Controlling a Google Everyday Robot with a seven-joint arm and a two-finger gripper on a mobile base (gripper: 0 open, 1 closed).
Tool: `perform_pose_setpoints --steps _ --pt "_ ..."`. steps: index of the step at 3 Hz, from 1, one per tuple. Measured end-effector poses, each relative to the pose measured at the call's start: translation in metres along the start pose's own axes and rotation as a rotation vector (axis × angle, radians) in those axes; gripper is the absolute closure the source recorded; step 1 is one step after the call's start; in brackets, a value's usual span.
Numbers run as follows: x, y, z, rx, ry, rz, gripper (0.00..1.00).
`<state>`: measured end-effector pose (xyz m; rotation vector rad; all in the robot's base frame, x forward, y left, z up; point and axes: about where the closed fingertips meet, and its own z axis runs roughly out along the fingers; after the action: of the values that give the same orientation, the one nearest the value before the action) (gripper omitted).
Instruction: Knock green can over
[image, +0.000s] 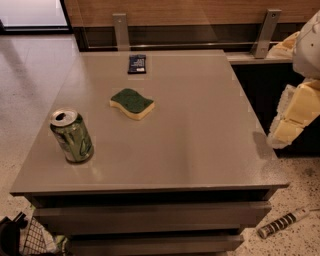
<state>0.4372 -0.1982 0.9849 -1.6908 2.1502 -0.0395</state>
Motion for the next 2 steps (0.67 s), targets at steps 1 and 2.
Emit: perform_pose_setpoints --steps 1,2 --pt "-0.033 0.015 0.039 -0.036 -0.254 -0.018 0.0" --pt "-0.075 0.028 0.061 -0.055 -0.454 -0.029 0.0"
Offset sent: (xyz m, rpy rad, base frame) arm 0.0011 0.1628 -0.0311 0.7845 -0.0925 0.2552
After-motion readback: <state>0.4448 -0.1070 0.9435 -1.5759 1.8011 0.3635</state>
